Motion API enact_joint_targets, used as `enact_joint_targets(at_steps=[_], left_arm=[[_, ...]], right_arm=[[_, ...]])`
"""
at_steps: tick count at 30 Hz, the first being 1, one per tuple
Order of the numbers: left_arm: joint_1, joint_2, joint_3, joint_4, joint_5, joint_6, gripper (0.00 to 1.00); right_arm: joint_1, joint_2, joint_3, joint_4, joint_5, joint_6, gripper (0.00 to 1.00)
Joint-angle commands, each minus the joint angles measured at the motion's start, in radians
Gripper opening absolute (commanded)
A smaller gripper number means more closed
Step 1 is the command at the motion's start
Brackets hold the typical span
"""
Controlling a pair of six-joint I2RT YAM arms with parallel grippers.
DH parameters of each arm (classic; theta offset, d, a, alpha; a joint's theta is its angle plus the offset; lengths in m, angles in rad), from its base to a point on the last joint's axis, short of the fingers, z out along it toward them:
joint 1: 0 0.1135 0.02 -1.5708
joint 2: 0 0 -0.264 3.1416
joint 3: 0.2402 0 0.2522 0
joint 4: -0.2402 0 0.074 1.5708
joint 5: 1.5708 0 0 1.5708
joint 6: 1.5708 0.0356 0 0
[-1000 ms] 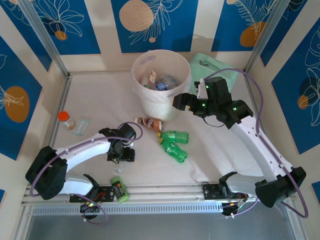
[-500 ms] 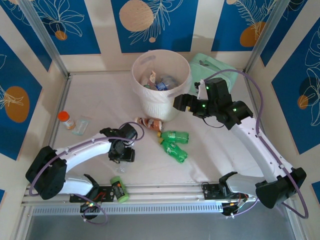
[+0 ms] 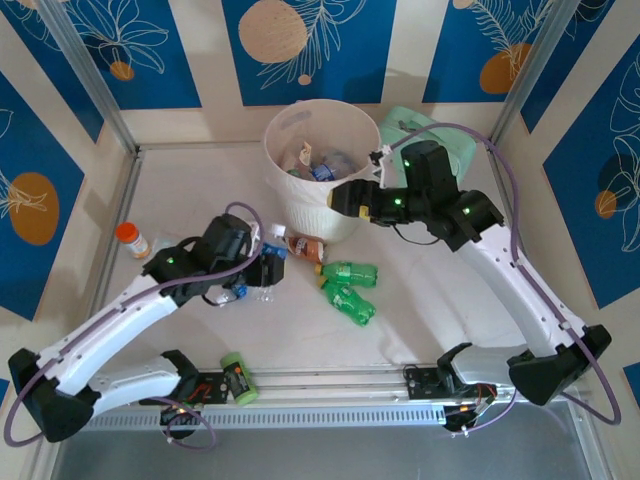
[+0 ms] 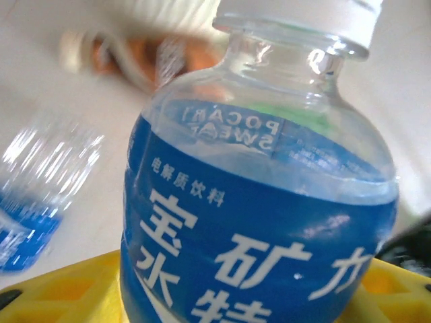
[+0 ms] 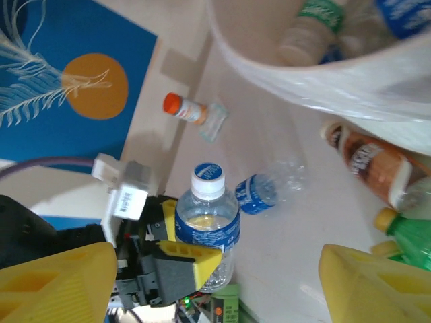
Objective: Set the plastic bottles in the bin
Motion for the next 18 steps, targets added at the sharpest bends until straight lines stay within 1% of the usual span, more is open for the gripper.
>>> enact_joint_targets(at_steps=[1,4,8,13,15,18], left_arm=[[-0.011,-0.006,0.075,0.1,0.143,0.074,0.59],[-0.011,-0.004,0.118,0.149,0.212,0.105,0.59],[-0.01,0.011,0.157,0.179,0.257,0.127,0.58],[-0.01,0.03,0.179,0.192,0.274,0.132,0.58],[-0.009,0.033,0.185,0.194,0.274,0.136,0.58],[-0.009,0.036,0.192,0.194,0.279,0.143,0.58]], right_arm=[[0.032,0.039,0.078,-0.001,-0.07,-0.01,0.77],[0.057,0.079,0.138,-0.007,-0.079,-0.024,0.77],[0.081,0.128,0.204,-0.019,-0.078,-0.042,0.76],[0.104,0.171,0.256,-0.028,-0.071,-0.061,0.7],[0.11,0.184,0.265,-0.033,-0.063,-0.067,0.67],[0.118,0.194,0.272,-0.039,-0.05,-0.074,0.64]])
